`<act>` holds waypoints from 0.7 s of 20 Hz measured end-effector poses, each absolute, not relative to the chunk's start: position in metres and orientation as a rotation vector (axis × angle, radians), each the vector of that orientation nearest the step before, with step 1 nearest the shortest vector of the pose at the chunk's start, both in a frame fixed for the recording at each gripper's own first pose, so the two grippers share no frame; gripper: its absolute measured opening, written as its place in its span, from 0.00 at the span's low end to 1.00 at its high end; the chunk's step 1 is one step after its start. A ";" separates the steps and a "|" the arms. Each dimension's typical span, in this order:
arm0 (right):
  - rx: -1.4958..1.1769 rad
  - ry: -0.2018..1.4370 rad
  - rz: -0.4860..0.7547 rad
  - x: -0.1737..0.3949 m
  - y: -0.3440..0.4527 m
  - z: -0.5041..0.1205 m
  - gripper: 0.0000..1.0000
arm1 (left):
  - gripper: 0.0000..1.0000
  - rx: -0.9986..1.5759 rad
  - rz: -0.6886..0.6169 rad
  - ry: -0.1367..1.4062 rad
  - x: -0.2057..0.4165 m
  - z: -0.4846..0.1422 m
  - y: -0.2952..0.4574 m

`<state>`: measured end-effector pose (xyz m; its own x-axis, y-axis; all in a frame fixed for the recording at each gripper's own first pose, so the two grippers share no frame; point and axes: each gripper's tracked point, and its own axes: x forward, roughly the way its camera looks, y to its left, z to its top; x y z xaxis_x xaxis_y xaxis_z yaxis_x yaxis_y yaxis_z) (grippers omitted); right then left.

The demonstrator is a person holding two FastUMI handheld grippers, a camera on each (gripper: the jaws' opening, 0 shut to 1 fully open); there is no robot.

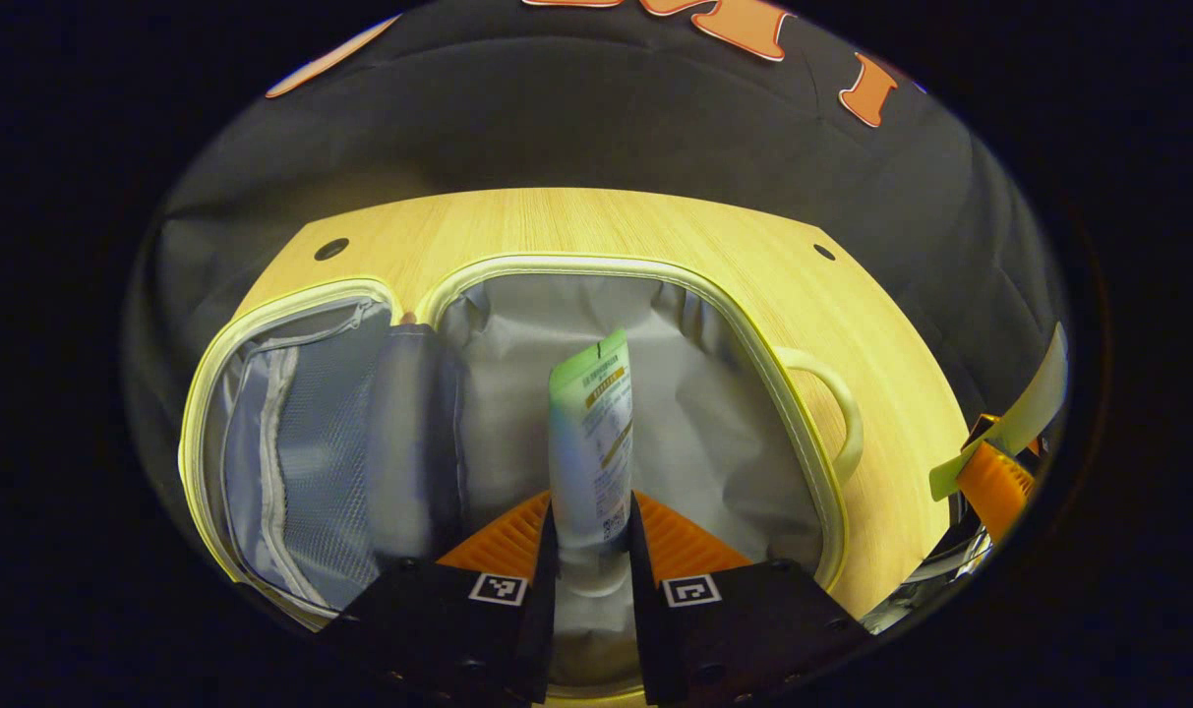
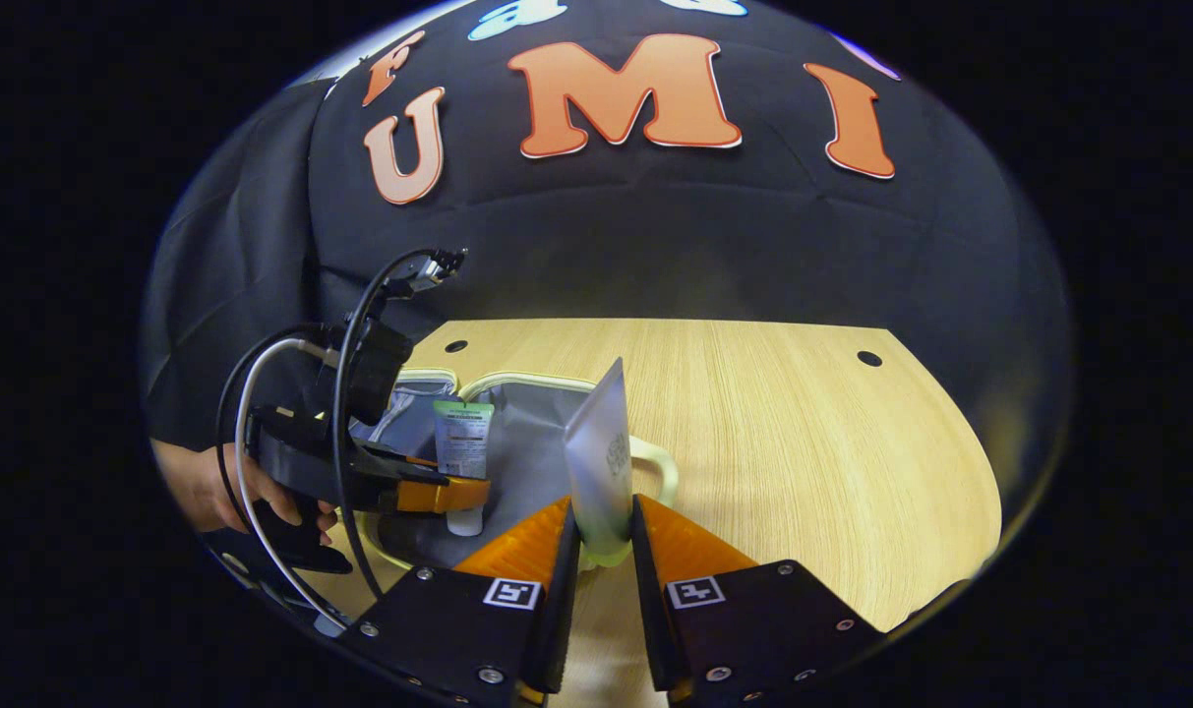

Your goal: First open the suitcase, pack the skin care products into it, and then close the suitcase.

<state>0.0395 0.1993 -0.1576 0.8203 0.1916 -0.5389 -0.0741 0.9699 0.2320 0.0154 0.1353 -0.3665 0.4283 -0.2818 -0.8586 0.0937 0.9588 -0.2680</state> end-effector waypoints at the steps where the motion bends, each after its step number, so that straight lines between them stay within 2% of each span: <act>1: 0.207 0.598 0.135 0.040 0.199 -0.159 0.33 | 0.35 -0.203 -0.222 1.122 0.018 -0.370 0.135; 4: 0.213 0.608 0.136 0.047 0.203 -0.159 0.33 | 0.34 -0.243 -0.168 1.167 0.024 -0.376 0.139; 7: 0.217 0.621 0.145 0.051 0.212 -0.161 0.33 | 0.41 -0.226 -0.108 1.265 0.015 -0.398 0.151; 8: 0.219 0.627 0.147 0.054 0.214 -0.164 0.33 | 0.40 -0.236 -0.096 1.286 0.012 -0.402 0.153; 10: 0.217 0.656 0.155 0.053 0.220 -0.170 0.33 | 0.40 -0.257 -0.134 1.255 0.015 -0.397 0.149; 12: 0.216 0.674 0.169 0.054 0.226 -0.174 0.33 | 0.44 -0.293 -0.193 1.235 0.014 -0.388 0.143; 14: 0.220 0.683 0.184 0.056 0.230 -0.178 0.33 | 0.58 -0.341 -0.223 1.196 0.010 -0.373 0.139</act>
